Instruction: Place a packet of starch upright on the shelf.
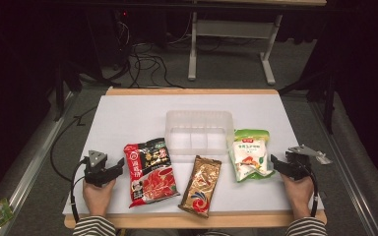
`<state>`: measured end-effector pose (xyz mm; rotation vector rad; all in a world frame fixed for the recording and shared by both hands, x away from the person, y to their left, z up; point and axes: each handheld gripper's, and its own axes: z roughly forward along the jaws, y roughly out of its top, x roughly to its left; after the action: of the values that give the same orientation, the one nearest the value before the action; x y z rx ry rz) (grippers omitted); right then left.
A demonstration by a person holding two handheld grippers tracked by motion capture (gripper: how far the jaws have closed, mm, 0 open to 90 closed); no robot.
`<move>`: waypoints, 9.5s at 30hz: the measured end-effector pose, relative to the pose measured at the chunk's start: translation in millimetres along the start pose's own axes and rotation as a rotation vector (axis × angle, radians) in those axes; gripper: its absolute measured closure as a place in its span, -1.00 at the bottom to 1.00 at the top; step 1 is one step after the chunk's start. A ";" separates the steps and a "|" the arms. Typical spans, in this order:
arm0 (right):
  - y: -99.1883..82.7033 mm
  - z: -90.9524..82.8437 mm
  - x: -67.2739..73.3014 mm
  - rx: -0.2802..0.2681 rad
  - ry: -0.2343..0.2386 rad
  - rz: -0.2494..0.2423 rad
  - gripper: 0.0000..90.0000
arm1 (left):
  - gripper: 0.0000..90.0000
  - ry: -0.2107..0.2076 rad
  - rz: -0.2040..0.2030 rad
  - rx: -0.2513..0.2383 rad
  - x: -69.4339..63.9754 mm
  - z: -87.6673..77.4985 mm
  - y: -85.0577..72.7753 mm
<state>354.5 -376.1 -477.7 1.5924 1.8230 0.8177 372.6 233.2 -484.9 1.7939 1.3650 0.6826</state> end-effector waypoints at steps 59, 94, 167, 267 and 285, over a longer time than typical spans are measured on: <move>15.7 -29.5 -7.6 0.019 0.176 0.044 -0.18 | -0.25 0.015 0.041 0.012 -4.2 1.1 0.3; 83.4 36.9 13.0 0.286 0.270 0.043 -0.61 | -0.23 0.010 0.037 0.010 -3.7 0.7 0.2; 117.6 -62.6 34.4 0.047 0.445 -0.080 0.86 | -0.23 0.020 0.074 0.022 -7.3 1.9 0.4; 204.2 4.1 154.3 0.099 0.358 -0.118 0.80 | -0.23 0.021 0.089 0.007 -9.0 0.9 -0.5; 183.3 7.8 124.1 0.217 0.389 -0.074 0.23 | -0.22 0.026 0.103 0.023 -10.4 2.4 0.0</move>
<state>462.4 -234.0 -346.5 1.5646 2.2987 0.9765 371.6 222.6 -485.9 1.8904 1.3097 0.7498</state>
